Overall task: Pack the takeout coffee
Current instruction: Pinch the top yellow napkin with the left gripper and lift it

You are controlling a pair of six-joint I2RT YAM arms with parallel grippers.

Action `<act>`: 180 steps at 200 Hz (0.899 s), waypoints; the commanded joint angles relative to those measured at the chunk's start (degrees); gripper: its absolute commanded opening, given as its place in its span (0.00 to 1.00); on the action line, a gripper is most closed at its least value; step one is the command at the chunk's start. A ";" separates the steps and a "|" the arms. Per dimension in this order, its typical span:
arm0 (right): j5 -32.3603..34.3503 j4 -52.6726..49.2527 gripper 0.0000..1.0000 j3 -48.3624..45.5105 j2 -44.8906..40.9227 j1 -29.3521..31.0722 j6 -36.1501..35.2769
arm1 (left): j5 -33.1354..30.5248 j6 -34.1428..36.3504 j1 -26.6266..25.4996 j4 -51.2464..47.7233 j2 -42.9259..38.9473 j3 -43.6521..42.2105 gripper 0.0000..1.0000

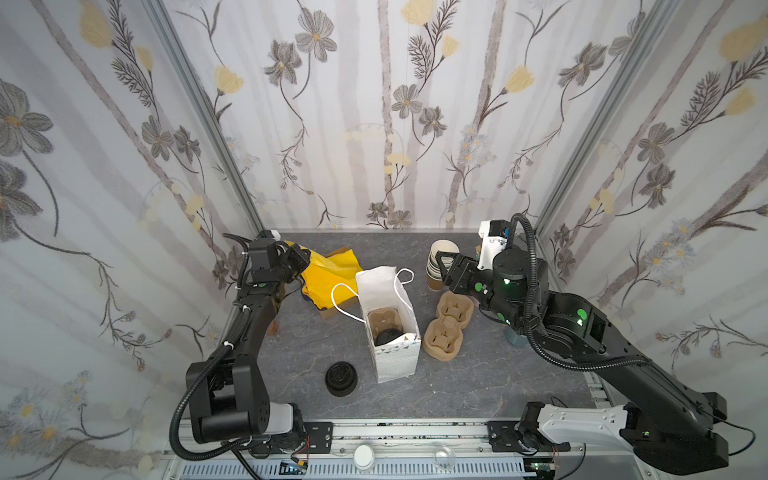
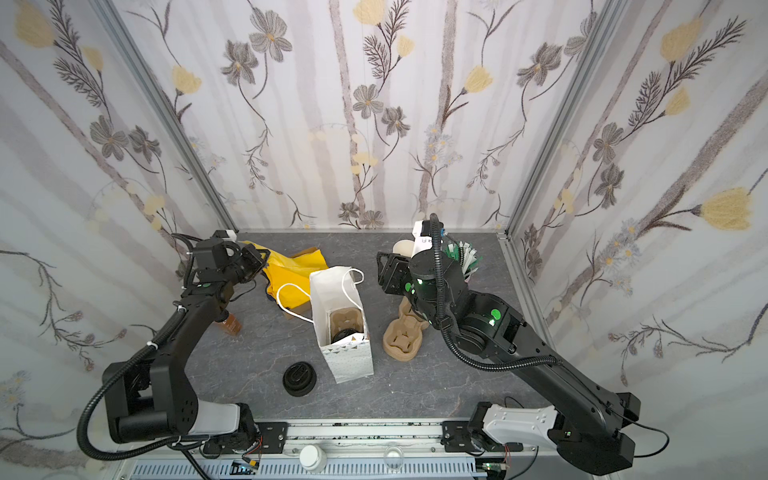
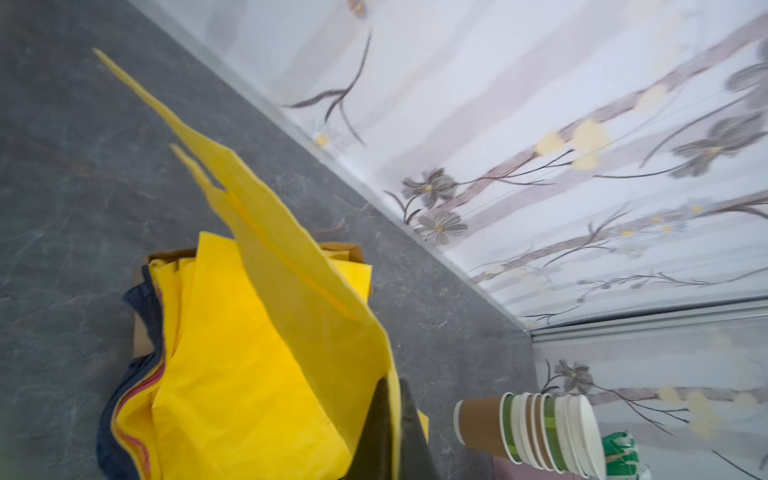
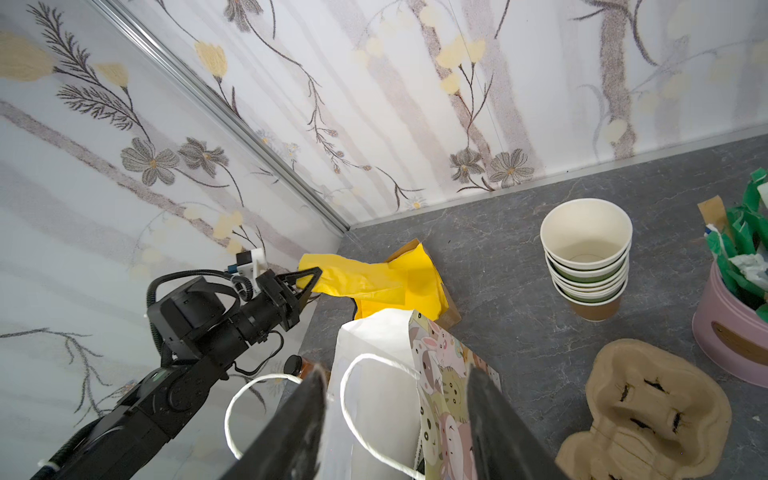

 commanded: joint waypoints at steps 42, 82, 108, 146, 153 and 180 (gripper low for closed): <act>-5.29 -0.55 0.56 11.64 5.91 -0.20 -18.77 | 0.45 -6.33 0.05 16.02 -10.23 2.09 0.00; -10.90 1.52 0.58 22.36 13.97 3.85 -36.84 | 2.50 -2.71 -1.86 15.89 -16.51 3.90 0.00; -10.50 8.69 0.77 22.90 19.36 8.13 -51.62 | 3.76 -0.03 -4.96 15.59 -20.16 3.84 0.00; -9.84 18.62 0.89 23.11 27.81 8.35 -59.29 | 5.49 1.25 -7.40 14.32 -24.37 3.03 0.00; -8.61 19.92 0.89 23.31 29.26 8.34 -59.81 | 6.08 1.08 -7.70 14.18 -24.82 3.05 0.00; -3.08 21.35 0.91 25.79 34.17 8.18 -60.62 | 8.13 1.45 -8.58 12.64 -26.31 3.90 0.00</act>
